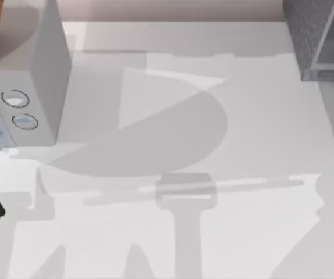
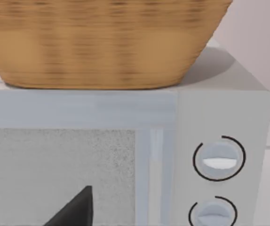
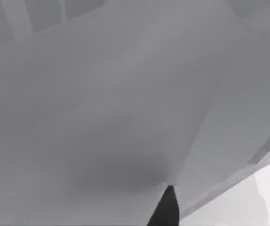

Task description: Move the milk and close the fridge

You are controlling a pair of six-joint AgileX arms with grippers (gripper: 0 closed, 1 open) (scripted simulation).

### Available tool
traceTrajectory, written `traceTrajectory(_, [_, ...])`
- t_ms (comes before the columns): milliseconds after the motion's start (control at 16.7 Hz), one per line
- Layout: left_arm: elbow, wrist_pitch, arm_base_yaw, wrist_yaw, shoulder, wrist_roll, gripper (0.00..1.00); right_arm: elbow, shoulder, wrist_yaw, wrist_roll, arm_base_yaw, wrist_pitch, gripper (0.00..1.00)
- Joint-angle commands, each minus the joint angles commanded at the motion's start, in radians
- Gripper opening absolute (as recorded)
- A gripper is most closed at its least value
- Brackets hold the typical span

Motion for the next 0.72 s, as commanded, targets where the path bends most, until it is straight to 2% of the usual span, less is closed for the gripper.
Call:
traceTrajectory(420, [0.000, 0.000, 0.000, 0.000, 0.000, 0.000, 1.00, -0.103, -0.068, 0.270, 0.238, 0.352, 0.119, 1.00])
traceTrajectory(600, [0.000, 0.000, 0.000, 0.000, 0.000, 0.000, 1.00, -0.144, -0.090, 0.355, 0.317, 0.439, 0.162, 1.00])
traceTrajectory(720, [0.000, 0.000, 0.000, 0.000, 0.000, 0.000, 1.00, -0.151, -0.093, 0.368, 0.329, 0.451, 0.169, 1.00])
